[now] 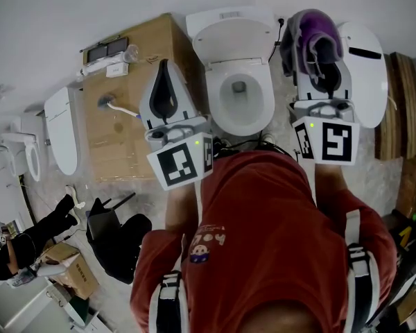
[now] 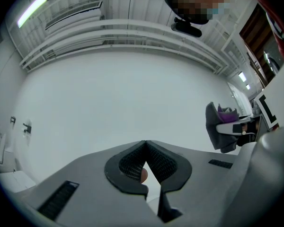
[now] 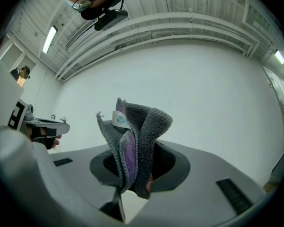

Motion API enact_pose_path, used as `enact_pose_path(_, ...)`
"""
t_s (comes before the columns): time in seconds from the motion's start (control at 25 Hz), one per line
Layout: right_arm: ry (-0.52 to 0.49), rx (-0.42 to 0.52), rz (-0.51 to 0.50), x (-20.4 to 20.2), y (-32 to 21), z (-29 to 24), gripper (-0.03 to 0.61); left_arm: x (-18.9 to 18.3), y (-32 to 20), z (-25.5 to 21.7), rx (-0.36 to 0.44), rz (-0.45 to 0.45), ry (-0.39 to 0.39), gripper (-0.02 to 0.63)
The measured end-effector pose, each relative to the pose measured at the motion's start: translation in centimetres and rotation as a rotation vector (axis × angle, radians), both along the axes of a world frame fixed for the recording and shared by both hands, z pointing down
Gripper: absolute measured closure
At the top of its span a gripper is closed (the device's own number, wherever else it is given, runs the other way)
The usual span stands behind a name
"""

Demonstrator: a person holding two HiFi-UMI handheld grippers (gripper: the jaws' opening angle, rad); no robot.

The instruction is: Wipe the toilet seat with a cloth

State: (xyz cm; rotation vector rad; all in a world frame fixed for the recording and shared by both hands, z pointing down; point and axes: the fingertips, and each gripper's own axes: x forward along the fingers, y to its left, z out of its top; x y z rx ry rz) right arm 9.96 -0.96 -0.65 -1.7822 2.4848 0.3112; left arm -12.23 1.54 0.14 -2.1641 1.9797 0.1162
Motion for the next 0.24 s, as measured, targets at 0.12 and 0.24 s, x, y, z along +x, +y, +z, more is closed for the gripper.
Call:
enact_pose_path(0.12,0.003,0.006,-0.006,-0.33,0.44,0.27,0.488,-0.36,0.20,0.32,0.005,-0.001,0.001,0.600)
enact_pose_path(0.24,0.008,0.017,-0.004,-0.33,0.50,0.26,0.488,-0.41,-0.02,0.45,0.007,0.001,0.001,0.600)
